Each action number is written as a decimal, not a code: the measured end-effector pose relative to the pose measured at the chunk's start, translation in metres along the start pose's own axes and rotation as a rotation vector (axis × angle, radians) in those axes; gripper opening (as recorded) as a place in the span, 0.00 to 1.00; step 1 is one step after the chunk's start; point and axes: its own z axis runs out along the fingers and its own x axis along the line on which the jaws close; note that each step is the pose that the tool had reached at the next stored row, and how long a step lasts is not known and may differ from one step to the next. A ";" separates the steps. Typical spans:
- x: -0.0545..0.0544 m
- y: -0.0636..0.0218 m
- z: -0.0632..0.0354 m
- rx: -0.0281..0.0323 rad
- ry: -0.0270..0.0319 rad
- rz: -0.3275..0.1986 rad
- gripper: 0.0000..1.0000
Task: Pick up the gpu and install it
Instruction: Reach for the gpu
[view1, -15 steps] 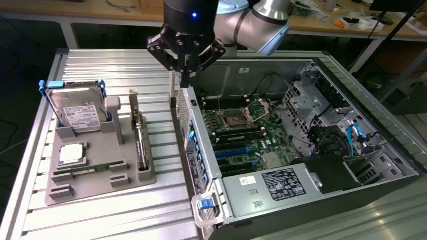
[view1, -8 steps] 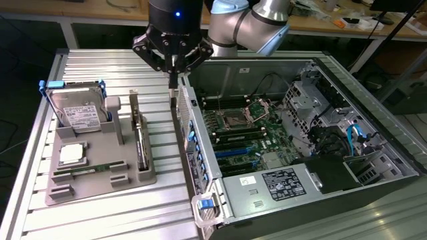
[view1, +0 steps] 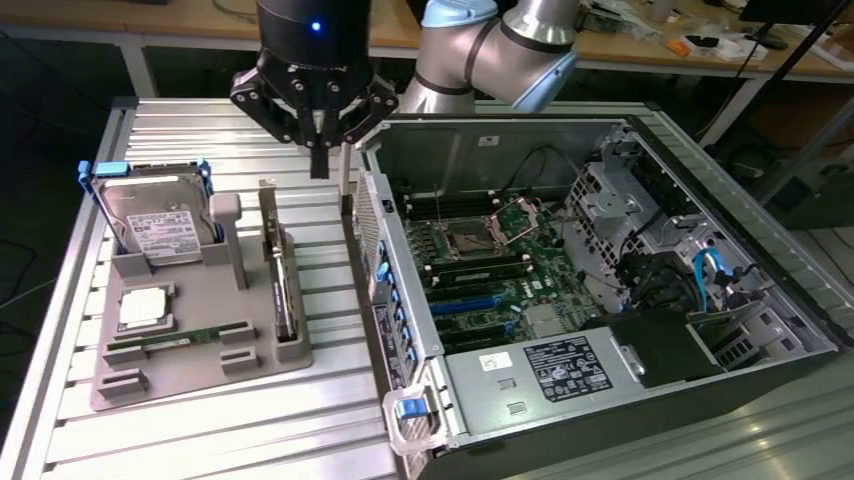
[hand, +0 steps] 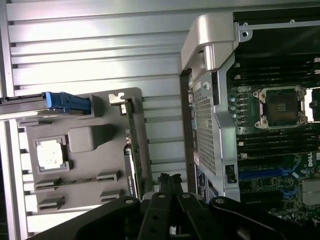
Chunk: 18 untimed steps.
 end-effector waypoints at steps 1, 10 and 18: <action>0.003 -0.0003 -0.0001 0.0000 0.0000 0.000 0.11; 0.031 -0.0027 -0.0008 0.0000 -0.0002 0.000 0.11; 0.052 -0.0045 -0.0013 -0.0001 -0.0003 0.000 0.11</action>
